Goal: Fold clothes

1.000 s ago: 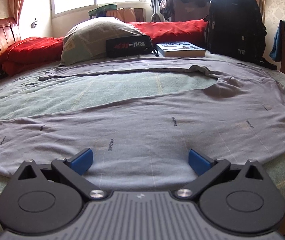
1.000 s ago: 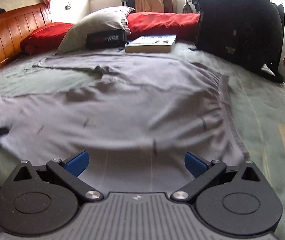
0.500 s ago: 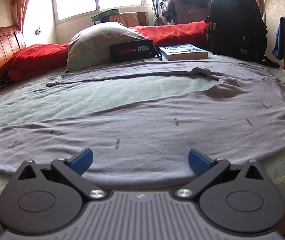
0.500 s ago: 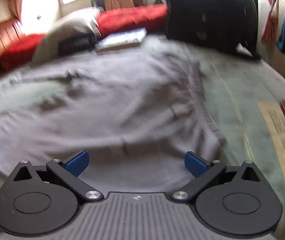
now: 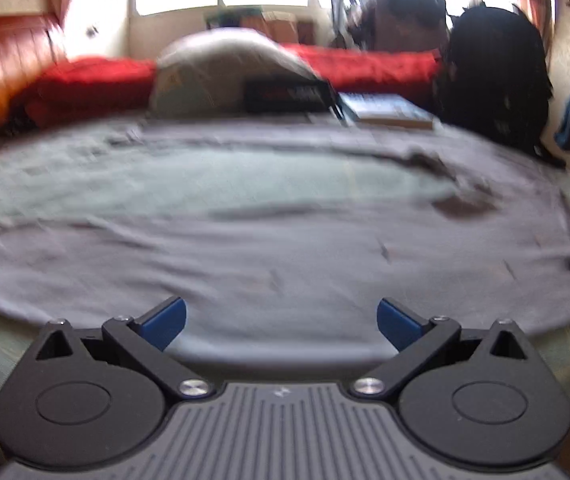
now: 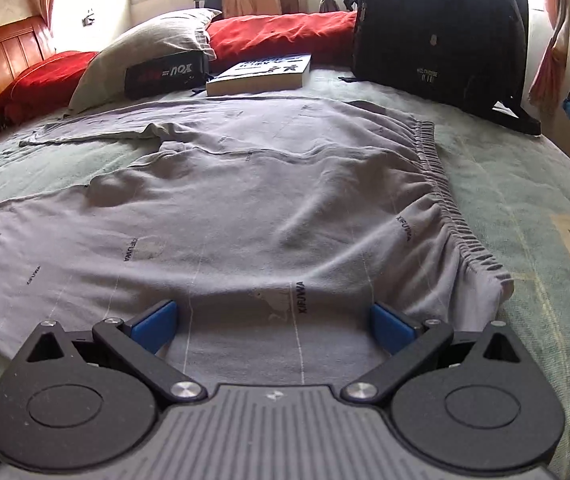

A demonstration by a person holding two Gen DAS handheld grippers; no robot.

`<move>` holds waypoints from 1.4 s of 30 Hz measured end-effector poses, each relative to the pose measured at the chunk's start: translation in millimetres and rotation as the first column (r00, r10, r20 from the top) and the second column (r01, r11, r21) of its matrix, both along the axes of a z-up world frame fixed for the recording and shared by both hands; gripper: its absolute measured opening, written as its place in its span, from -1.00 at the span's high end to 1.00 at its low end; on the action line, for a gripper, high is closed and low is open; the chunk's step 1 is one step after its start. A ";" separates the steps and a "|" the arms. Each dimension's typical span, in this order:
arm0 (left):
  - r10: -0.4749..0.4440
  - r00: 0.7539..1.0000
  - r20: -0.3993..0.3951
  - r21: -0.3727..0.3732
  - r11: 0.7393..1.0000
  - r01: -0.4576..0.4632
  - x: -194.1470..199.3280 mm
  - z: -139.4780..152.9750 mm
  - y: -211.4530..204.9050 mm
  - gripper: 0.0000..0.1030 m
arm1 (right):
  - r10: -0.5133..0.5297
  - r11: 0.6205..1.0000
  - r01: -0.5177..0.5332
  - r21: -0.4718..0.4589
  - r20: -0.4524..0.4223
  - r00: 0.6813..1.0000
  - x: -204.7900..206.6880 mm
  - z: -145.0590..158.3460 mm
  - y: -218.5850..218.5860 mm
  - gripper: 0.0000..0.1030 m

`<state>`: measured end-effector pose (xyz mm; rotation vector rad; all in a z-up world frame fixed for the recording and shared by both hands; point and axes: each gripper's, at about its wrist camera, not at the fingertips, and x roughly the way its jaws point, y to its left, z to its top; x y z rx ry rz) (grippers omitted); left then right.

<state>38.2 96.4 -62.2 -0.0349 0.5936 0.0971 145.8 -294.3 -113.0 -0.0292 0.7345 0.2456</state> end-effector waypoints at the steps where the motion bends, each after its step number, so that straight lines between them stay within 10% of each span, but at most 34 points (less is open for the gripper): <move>1: 0.033 0.999 0.010 0.009 0.999 -0.033 0.5 4.6 10.6 -0.97 | -0.002 1.000 0.002 -0.004 0.004 1.000 -0.6 -0.3 0.6 -1.00; 7: 0.023 0.994 -0.109 -0.140 0.989 -0.039 18.5 -12.4 76.8 -0.96 | -0.010 1.000 0.010 0.010 0.026 1.000 -3.4 -2.5 -0.7 -1.00; 11: -0.020 0.995 -0.101 -0.060 0.998 0.014 -4.6 -19.4 70.0 -0.97 | -0.004 1.000 0.003 0.015 0.046 0.999 -6.7 -4.4 -2.0 -1.00; 21: 0.046 0.994 -0.098 -0.164 0.984 -0.061 17.8 5.6 98.2 -0.97 | -0.008 1.000 0.007 0.014 0.064 0.998 -7.8 -6.0 -1.0 -1.00; 42: 0.108 0.975 -0.195 -0.100 0.987 -0.129 15.9 6.3 85.1 -0.97 | 0.014 1.000 -0.015 0.011 0.055 0.998 -6.1 -6.3 -1.9 -1.00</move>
